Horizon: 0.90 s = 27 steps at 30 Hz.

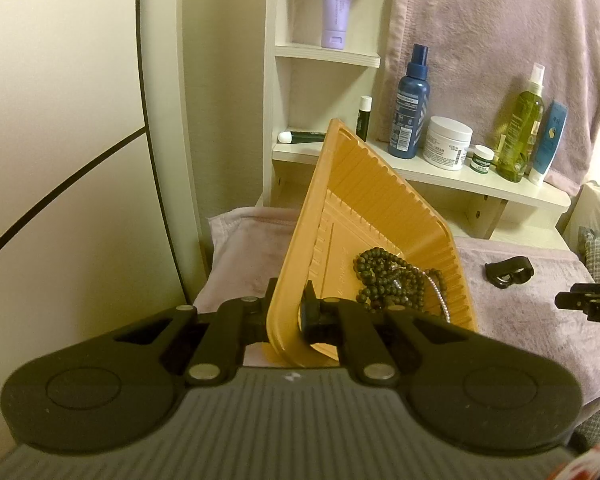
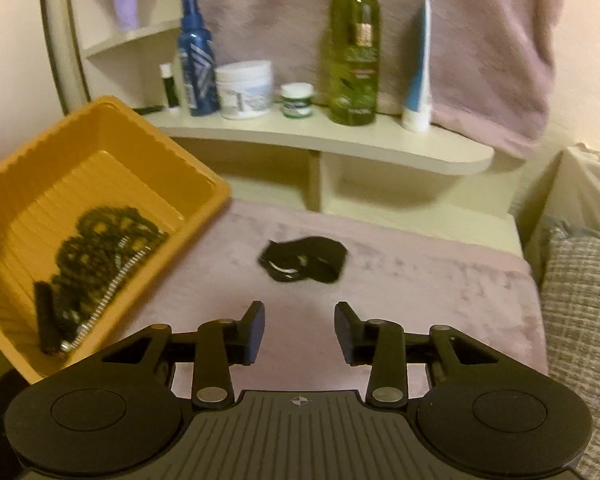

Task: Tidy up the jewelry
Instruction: 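Move the right gripper to the black watch and grasp its strap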

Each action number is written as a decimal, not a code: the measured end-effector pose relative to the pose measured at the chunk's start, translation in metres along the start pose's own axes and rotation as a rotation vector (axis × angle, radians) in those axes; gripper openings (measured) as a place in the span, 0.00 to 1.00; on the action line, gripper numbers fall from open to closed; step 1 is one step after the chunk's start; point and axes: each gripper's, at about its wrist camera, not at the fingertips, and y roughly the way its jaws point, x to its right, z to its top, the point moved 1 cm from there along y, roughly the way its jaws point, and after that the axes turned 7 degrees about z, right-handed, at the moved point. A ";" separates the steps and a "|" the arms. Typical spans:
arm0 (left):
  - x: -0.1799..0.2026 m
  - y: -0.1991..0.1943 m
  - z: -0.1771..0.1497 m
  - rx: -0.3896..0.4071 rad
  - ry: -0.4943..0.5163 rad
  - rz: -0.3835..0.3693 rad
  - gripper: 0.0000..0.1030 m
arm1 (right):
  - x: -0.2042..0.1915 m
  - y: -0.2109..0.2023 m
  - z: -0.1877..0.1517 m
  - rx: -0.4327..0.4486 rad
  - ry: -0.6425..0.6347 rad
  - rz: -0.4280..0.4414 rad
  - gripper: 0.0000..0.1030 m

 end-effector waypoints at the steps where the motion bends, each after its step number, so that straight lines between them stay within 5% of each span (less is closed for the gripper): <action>1: 0.000 0.000 0.000 0.000 0.001 0.000 0.08 | 0.003 0.001 0.000 -0.003 -0.004 -0.006 0.42; 8: 0.001 0.000 0.001 -0.002 0.007 0.001 0.08 | 0.014 0.021 0.012 -0.064 -0.145 -0.027 0.47; 20: -0.001 0.000 0.002 -0.006 0.006 0.002 0.08 | 0.006 0.080 0.047 -0.307 -0.660 0.092 0.47; 27: -0.001 -0.001 0.001 -0.006 0.002 0.001 0.08 | 0.002 0.109 0.052 -0.413 -0.693 0.136 0.47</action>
